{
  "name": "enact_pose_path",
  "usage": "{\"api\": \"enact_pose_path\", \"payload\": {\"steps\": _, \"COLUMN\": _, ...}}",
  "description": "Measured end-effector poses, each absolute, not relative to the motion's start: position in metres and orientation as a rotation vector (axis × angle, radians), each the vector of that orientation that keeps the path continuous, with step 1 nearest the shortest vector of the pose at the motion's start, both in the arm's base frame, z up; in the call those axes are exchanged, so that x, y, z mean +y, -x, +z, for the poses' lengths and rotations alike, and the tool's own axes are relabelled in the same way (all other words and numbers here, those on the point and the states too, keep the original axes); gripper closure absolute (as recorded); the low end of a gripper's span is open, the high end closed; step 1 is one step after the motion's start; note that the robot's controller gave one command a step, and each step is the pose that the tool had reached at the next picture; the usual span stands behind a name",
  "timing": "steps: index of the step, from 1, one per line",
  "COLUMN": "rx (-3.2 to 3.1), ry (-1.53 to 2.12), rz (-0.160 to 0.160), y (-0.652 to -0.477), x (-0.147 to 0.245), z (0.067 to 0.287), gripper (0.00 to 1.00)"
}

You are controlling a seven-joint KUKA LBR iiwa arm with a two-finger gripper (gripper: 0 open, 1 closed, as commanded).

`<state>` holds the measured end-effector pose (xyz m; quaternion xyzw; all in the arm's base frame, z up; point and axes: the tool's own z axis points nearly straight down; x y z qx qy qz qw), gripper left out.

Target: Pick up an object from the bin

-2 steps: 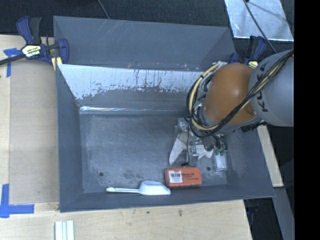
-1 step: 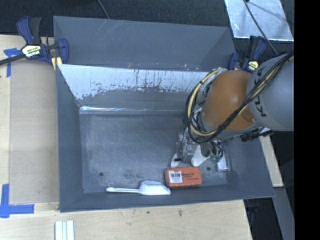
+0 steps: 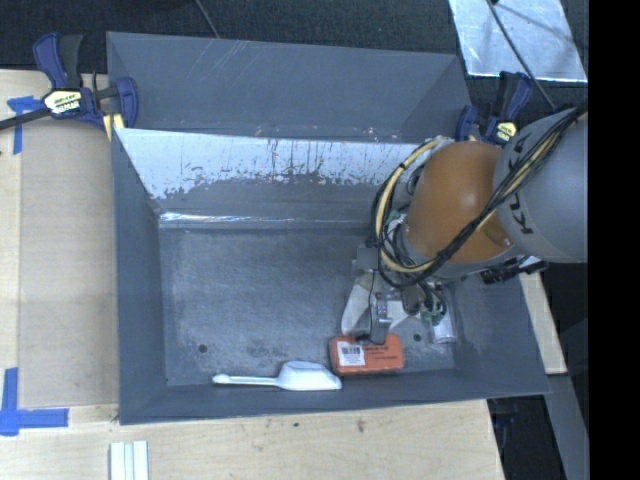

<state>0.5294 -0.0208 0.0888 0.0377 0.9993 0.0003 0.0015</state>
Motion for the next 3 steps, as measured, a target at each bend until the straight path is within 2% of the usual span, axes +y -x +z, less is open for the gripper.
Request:
{"api": "enact_pose_path", "payload": {"steps": 1, "rx": 3.136, "ry": -0.118, "rz": 0.001, "y": -0.529, "x": -0.021, "z": 0.089, "gripper": 0.0}}
{"api": "enact_pose_path", "payload": {"steps": 3, "rx": 3.137, "ry": -0.001, "rz": -0.001, "y": -0.528, "x": -0.024, "z": 0.128, "gripper": 0.0}}
